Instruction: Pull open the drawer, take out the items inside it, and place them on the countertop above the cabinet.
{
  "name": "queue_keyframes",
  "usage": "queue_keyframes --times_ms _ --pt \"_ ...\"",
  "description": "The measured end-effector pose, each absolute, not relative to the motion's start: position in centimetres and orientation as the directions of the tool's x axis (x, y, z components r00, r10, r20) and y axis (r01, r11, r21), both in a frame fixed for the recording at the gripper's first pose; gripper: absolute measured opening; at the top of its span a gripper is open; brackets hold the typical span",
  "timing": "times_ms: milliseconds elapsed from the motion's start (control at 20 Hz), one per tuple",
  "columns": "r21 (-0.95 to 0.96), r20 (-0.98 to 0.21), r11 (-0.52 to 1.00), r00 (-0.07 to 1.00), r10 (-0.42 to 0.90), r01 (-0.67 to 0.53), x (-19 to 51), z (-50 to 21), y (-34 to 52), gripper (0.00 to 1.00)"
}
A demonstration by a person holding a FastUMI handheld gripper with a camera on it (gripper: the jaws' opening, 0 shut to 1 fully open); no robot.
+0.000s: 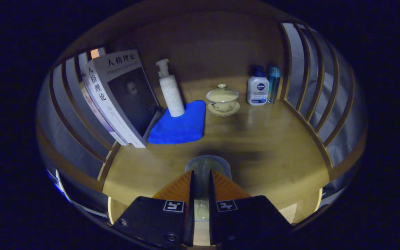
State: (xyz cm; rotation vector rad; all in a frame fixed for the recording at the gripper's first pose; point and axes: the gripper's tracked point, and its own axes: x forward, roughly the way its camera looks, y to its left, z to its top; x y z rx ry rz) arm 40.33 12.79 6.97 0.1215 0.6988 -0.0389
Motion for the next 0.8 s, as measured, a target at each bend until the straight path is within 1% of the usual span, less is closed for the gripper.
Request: queue_keyframes --times_ms 300,400,450,600,750,800 --pt "0.125 -0.628 0.99 0.777 0.031 0.061 40.7 6.9 13.2 0.21" --pt "0.155 -0.616 0.988 0.784 0.072 0.03 40.9 7.1 14.0 0.26" --pt "0.159 -0.611 0.987 0.788 0.08 0.023 40.9 7.3 14.1 0.33" --pt "0.087 -0.592 0.996 0.806 0.026 0.032 41.0 7.4 13.1 0.53" --pt "0.072 -0.541 0.997 0.84 0.038 0.001 40.8 8.5 13.6 0.74" --pt "0.057 -0.525 0.998 0.851 0.034 -0.005 40.5 9.0 13.4 0.75"
